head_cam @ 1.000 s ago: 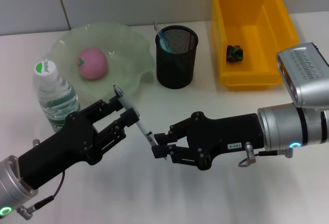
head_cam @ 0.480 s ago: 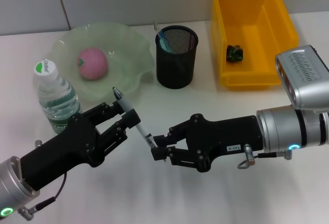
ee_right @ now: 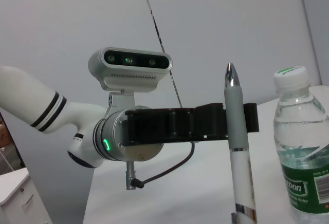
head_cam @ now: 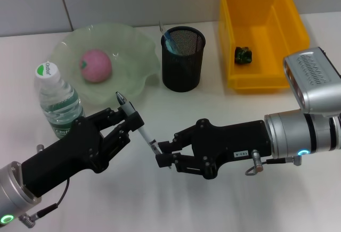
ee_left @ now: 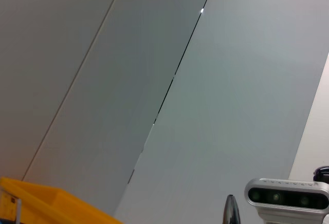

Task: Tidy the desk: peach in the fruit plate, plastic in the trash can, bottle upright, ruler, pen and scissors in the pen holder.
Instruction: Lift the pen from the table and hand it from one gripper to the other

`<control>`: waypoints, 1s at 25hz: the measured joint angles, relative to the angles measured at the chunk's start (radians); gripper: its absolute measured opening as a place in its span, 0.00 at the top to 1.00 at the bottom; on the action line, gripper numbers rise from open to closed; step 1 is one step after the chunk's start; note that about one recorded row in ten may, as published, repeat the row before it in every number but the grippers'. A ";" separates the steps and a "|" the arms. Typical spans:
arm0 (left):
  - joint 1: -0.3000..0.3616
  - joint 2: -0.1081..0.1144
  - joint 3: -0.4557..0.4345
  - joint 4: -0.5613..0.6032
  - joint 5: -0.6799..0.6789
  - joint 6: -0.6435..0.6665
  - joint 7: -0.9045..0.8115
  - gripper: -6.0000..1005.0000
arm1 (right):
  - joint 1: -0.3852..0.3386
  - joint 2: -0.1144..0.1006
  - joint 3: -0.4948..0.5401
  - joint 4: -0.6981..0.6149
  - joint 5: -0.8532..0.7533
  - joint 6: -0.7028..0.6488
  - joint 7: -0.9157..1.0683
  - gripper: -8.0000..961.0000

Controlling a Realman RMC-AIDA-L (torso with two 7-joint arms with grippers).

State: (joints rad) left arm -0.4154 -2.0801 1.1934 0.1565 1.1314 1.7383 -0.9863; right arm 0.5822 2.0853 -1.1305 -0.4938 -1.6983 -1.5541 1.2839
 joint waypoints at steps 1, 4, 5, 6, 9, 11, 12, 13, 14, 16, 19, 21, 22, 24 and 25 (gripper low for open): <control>0.000 0.000 0.000 0.000 0.000 0.000 0.000 0.69 | 0.000 0.000 0.000 0.000 0.000 0.000 0.000 0.81; 0.000 0.000 0.001 0.000 0.001 0.000 0.000 0.73 | 0.001 0.001 0.000 0.001 0.000 0.000 0.000 0.80; 0.000 0.000 0.001 0.000 0.001 0.000 0.000 0.73 | 0.001 0.001 0.000 0.001 0.000 0.000 0.000 0.80; 0.000 0.000 0.001 -0.001 0.000 0.000 0.000 0.74 | 0.001 0.001 0.000 0.001 0.000 -0.001 -0.003 0.79; 0.000 0.000 0.001 -0.005 -0.003 -0.002 0.000 0.77 | 0.001 0.001 0.000 0.002 0.001 -0.002 -0.003 0.79; 0.000 0.000 0.001 -0.008 -0.005 -0.002 0.000 0.78 | 0.000 0.001 0.000 0.002 0.001 -0.003 -0.002 0.78; 0.000 0.000 0.001 -0.008 -0.005 -0.002 0.000 0.79 | 0.000 0.001 0.000 0.002 0.001 -0.003 -0.001 0.78; 0.000 0.000 0.002 -0.009 -0.005 -0.002 0.001 0.80 | -0.001 0.001 0.000 0.002 0.001 -0.004 0.003 0.78; 0.000 0.000 0.001 -0.009 -0.005 -0.001 0.002 0.81 | -0.001 0.001 0.000 0.002 0.002 -0.003 0.008 0.77; 0.000 0.000 0.001 -0.010 -0.005 -0.001 0.002 0.83 | -0.002 0.001 0.000 0.002 0.002 -0.002 0.018 0.77; 0.001 0.000 -0.003 -0.011 -0.006 0.000 0.002 0.85 | -0.001 0.000 0.002 0.001 0.003 -0.005 0.022 0.76; 0.001 0.000 -0.003 -0.011 -0.005 0.000 0.003 0.85 | -0.001 0.000 0.001 -0.001 0.004 -0.006 0.021 0.76; 0.001 0.000 -0.005 -0.011 -0.005 0.000 0.003 0.85 | -0.001 0.000 0.001 -0.002 0.004 -0.006 0.020 0.76; 0.001 0.000 -0.006 -0.011 -0.005 0.000 0.003 0.85 | -0.001 0.000 0.001 -0.002 0.004 -0.006 0.018 0.75; 0.001 0.000 -0.006 -0.011 -0.005 0.000 0.003 0.85 | -0.001 0.000 0.001 -0.002 0.004 -0.006 0.018 0.75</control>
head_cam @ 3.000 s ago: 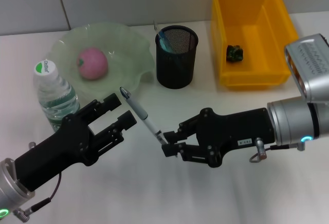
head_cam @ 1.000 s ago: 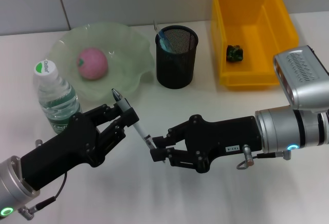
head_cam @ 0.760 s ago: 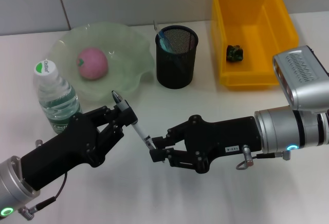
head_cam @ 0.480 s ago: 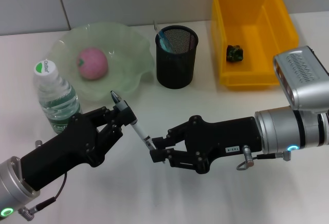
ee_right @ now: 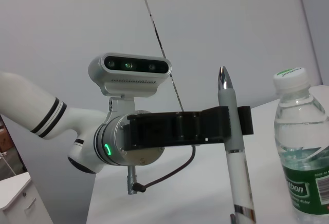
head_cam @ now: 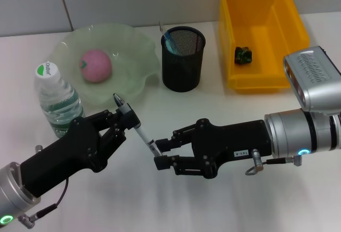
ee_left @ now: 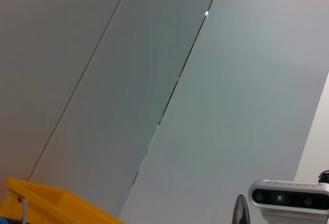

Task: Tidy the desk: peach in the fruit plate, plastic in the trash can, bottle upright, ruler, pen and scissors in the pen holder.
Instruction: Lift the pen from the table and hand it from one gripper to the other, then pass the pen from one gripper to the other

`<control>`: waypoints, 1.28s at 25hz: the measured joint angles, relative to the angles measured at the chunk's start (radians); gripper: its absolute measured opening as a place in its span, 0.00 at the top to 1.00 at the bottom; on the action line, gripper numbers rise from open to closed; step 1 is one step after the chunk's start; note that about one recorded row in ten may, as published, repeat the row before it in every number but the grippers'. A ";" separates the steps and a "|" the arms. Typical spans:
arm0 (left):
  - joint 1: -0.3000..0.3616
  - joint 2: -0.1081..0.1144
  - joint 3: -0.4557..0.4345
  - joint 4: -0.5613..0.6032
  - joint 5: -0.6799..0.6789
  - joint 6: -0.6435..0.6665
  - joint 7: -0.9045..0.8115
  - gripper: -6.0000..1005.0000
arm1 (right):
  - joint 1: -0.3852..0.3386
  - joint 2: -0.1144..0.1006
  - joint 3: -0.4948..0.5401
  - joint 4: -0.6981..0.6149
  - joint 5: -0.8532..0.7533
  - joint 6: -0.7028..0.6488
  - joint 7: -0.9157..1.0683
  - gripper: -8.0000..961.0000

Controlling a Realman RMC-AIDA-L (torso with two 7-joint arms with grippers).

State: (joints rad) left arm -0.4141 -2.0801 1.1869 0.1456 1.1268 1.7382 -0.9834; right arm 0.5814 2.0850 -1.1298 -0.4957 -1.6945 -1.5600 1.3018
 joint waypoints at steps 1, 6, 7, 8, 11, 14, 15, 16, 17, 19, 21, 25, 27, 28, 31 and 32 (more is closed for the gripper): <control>0.000 0.000 -0.001 0.000 0.000 0.000 0.000 0.85 | 0.000 0.000 0.001 -0.001 0.000 0.000 0.000 0.75; -0.001 0.000 -0.002 0.000 -0.001 0.000 -0.004 0.85 | -0.001 0.000 0.008 -0.003 0.005 0.000 0.000 0.64; -0.001 0.000 -0.002 0.000 -0.001 0.000 -0.004 0.85 | -0.001 0.000 0.008 -0.003 0.005 0.000 0.000 0.60; -0.001 0.000 -0.003 0.000 -0.003 0.000 -0.005 0.85 | -0.003 0.000 0.008 -0.003 0.007 0.000 0.000 0.55; 0.000 0.000 -0.004 0.000 -0.012 0.000 -0.009 0.85 | -0.010 0.000 0.011 -0.002 0.010 0.007 -0.025 0.35; 0.000 0.000 -0.004 0.000 -0.013 0.000 -0.009 0.85 | -0.014 0.000 0.012 0.001 0.012 0.009 -0.052 0.35; 0.000 0.000 -0.004 0.000 -0.014 0.000 -0.009 0.85 | -0.018 0.000 0.012 0.003 0.016 0.009 -0.068 0.36; 0.000 0.000 -0.004 -0.001 -0.018 0.000 -0.010 0.85 | -0.028 0.001 0.012 0.011 0.037 0.010 -0.112 0.36; 0.000 0.000 -0.004 -0.002 -0.020 0.000 -0.010 0.85 | -0.034 0.002 0.012 0.022 0.060 0.010 -0.143 0.36; 0.000 0.000 -0.004 -0.002 -0.023 0.000 -0.010 0.85 | -0.046 0.001 0.012 0.051 0.116 0.009 -0.211 0.36; 0.002 0.000 -0.004 -0.004 -0.033 0.003 -0.011 0.85 | -0.062 0.000 0.012 0.079 0.174 0.007 -0.284 0.36; 0.006 0.000 -0.004 -0.020 -0.073 0.018 -0.014 0.85 | -0.083 0.000 0.012 0.110 0.228 0.004 -0.370 0.36; 0.004 0.000 -0.004 -0.031 -0.087 0.025 -0.017 0.85 | -0.087 0.001 0.011 0.135 0.245 0.004 -0.410 0.36; 0.002 0.000 -0.004 -0.035 -0.094 0.028 -0.022 0.85 | -0.087 0.001 0.010 0.150 0.255 0.003 -0.431 0.36; -0.003 0.000 -0.005 -0.043 -0.122 0.036 -0.049 0.85 | -0.080 0.003 0.002 0.229 0.322 -0.005 -0.535 0.36; -0.003 0.000 -0.005 -0.043 -0.122 0.036 -0.049 0.85 | -0.080 0.003 0.002 0.229 0.322 -0.005 -0.535 0.36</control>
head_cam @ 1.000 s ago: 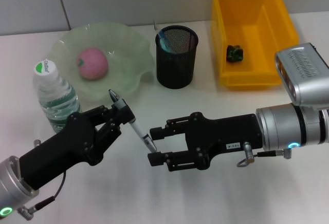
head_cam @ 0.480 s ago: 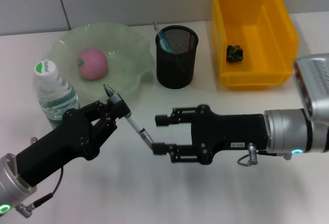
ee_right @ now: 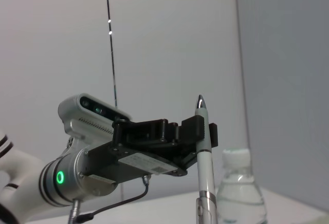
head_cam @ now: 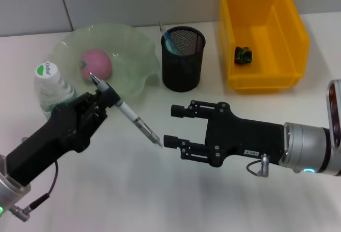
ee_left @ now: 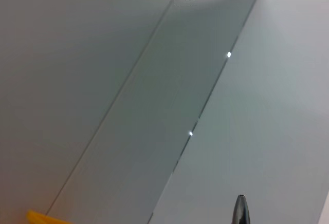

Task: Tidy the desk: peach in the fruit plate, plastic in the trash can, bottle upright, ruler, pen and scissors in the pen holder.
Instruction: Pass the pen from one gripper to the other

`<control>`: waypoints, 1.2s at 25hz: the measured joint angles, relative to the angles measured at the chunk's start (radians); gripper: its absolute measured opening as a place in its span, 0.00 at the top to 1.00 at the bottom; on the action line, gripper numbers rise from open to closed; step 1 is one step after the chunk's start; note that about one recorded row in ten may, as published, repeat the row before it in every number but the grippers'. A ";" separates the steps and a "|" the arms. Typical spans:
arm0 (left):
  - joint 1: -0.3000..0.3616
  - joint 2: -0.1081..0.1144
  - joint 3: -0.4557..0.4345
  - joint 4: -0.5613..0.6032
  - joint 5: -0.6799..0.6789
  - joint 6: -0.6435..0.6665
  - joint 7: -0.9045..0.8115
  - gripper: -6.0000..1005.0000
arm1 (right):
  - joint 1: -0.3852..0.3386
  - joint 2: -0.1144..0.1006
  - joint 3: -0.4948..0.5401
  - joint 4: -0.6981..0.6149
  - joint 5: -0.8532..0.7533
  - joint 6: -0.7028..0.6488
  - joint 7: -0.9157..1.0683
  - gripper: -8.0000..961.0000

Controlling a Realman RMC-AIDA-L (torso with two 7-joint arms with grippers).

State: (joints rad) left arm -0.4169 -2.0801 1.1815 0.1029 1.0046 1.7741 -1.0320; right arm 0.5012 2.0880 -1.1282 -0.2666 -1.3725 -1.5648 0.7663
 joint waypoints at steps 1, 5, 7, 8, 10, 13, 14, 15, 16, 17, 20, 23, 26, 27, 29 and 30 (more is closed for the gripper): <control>-0.001 0.000 0.000 0.000 -0.008 0.001 -0.006 0.85 | 0.001 0.001 0.000 0.014 0.011 -0.004 -0.024 0.36; -0.004 0.000 0.000 -0.005 -0.041 0.004 -0.041 0.85 | 0.003 0.004 0.008 0.069 0.045 -0.040 -0.113 0.36; -0.005 0.000 0.000 -0.010 -0.059 0.008 -0.060 0.85 | 0.003 0.004 0.007 0.080 0.063 -0.063 -0.123 0.36; -0.005 0.000 0.000 -0.013 -0.067 0.010 -0.067 0.85 | 0.002 0.004 0.007 0.082 0.068 -0.078 -0.128 0.36; -0.005 0.000 -0.001 -0.020 -0.080 0.016 -0.081 0.85 | -0.002 0.004 0.009 0.084 0.072 -0.106 -0.144 0.36; -0.005 0.000 -0.003 -0.031 -0.105 0.028 -0.112 0.85 | -0.006 0.004 0.010 0.092 0.072 -0.129 -0.181 0.37; -0.005 0.000 -0.007 -0.033 -0.113 0.034 -0.138 0.85 | -0.003 0.004 0.010 0.104 0.072 -0.131 -0.200 0.37; -0.005 0.000 -0.007 -0.033 -0.113 0.034 -0.138 0.85 | 0.001 0.004 0.011 0.114 0.073 -0.128 -0.216 0.37; -0.005 0.000 -0.007 -0.033 -0.113 0.034 -0.138 0.85 | 0.005 0.004 0.011 0.125 0.077 -0.125 -0.232 0.37; -0.005 0.000 -0.007 -0.033 -0.113 0.034 -0.138 0.85 | 0.010 0.004 0.011 0.141 0.086 -0.123 -0.251 0.37; -0.008 0.000 -0.012 -0.036 -0.123 0.043 -0.179 0.85 | 0.026 0.004 0.011 0.187 0.119 -0.124 -0.300 0.37; -0.012 0.000 -0.013 -0.037 -0.126 0.050 -0.195 0.85 | 0.042 0.004 0.011 0.224 0.147 -0.133 -0.360 0.37; -0.022 0.000 -0.013 -0.065 -0.149 0.063 -0.216 0.85 | 0.056 0.004 0.011 0.237 0.149 -0.137 -0.371 0.37; -0.025 0.000 -0.013 -0.076 -0.155 0.065 -0.219 0.85 | 0.065 0.004 0.008 0.244 0.149 -0.141 -0.372 0.37; -0.032 0.000 -0.019 -0.095 -0.164 0.068 -0.223 0.85 | 0.075 0.004 0.008 0.257 0.149 -0.146 -0.383 0.37; -0.035 0.000 -0.024 -0.103 -0.166 0.069 -0.226 0.85 | 0.075 0.004 0.008 0.257 0.149 -0.146 -0.383 0.37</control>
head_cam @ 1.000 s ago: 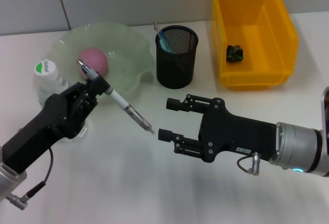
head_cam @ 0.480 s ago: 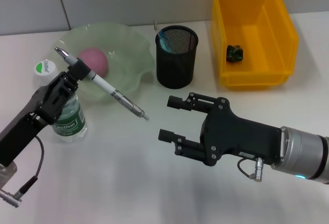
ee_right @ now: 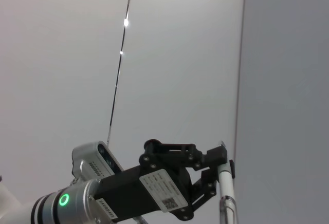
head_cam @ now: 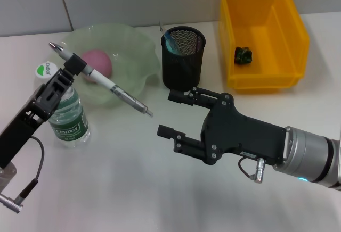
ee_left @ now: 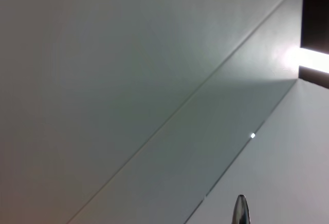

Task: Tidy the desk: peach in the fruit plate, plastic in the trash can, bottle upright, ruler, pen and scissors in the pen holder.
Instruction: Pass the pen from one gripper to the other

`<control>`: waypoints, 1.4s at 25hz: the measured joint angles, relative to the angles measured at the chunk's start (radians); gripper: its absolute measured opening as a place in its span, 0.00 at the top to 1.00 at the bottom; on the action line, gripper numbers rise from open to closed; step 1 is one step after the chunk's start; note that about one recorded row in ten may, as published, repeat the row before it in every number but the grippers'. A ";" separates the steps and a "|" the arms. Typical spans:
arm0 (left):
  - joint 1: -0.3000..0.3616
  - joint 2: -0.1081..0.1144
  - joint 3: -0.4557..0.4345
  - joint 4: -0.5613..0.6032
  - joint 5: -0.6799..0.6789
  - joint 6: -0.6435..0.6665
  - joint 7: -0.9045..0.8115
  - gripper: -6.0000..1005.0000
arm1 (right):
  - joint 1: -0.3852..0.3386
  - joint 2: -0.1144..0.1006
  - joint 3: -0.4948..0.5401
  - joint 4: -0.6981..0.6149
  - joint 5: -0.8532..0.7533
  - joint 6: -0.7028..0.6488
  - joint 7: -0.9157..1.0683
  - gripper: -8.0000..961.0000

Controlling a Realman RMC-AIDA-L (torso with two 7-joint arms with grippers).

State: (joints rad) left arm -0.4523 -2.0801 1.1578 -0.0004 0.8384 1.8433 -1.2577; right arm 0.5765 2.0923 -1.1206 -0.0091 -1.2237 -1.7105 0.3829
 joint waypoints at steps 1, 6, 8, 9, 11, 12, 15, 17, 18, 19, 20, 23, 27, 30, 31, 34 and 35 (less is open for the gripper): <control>-0.003 0.000 -0.005 -0.007 0.000 0.001 -0.002 0.85 | 0.005 0.000 0.001 0.008 0.000 -0.001 -0.007 0.37; -0.018 0.000 -0.054 -0.058 0.001 0.005 -0.028 0.85 | 0.040 0.000 0.034 0.074 -0.002 -0.005 -0.077 0.37; -0.023 0.000 -0.077 -0.081 0.005 0.007 -0.029 0.85 | 0.056 0.000 0.077 0.113 -0.007 -0.006 -0.108 0.37; -0.025 0.000 -0.087 -0.089 0.008 0.010 -0.029 0.85 | 0.068 0.000 0.105 0.148 -0.011 -0.010 -0.147 0.37; -0.025 0.000 -0.088 -0.090 0.008 0.010 -0.029 0.85 | 0.075 0.000 0.116 0.165 -0.014 -0.011 -0.166 0.37; -0.025 0.000 -0.090 -0.090 0.009 0.012 -0.029 0.85 | 0.085 0.000 0.142 0.185 -0.034 -0.011 -0.191 0.37; -0.027 0.000 -0.092 -0.093 0.009 0.012 -0.028 0.85 | 0.091 0.000 0.188 0.194 -0.082 -0.005 -0.203 0.38; -0.036 0.000 -0.092 -0.101 0.009 0.012 -0.026 0.85 | 0.097 0.000 0.303 0.214 -0.193 0.016 -0.244 0.38; -0.036 0.000 -0.092 -0.101 0.009 0.012 -0.026 0.85 | 0.097 0.000 0.303 0.214 -0.193 0.016 -0.244 0.38; -0.040 0.000 -0.092 -0.101 0.007 0.012 -0.027 0.85 | 0.099 0.000 0.389 0.240 -0.271 0.035 -0.290 0.38; -0.040 0.000 -0.092 -0.101 0.007 0.012 -0.027 0.85 | 0.099 0.000 0.389 0.240 -0.271 0.035 -0.290 0.38; -0.040 0.000 -0.092 -0.101 0.005 0.013 -0.027 0.85 | 0.102 0.000 0.525 0.279 -0.398 0.078 -0.354 0.38; -0.038 0.000 -0.093 -0.098 0.003 0.013 -0.027 0.85 | 0.097 0.000 0.663 0.294 -0.531 0.109 -0.379 0.38; -0.038 0.000 -0.093 -0.098 0.003 0.013 -0.027 0.85 | 0.098 0.000 0.673 0.295 -0.545 0.112 -0.380 0.38; -0.035 0.000 -0.093 -0.094 0.003 0.013 -0.028 0.85 | 0.099 0.000 0.673 0.295 -0.546 0.113 -0.381 0.38; -0.035 0.000 -0.093 -0.093 0.005 0.013 -0.028 0.85 | 0.104 0.000 0.674 0.295 -0.547 0.126 -0.383 0.38; -0.035 0.000 -0.093 -0.093 0.007 0.012 -0.029 0.85 | 0.104 0.000 0.674 0.295 -0.547 0.126 -0.383 0.38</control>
State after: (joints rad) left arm -0.4870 -2.0800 1.0645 -0.0937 0.8449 1.8555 -1.2862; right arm 0.6810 2.0922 -0.4465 0.2861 -1.7710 -1.5842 0.0000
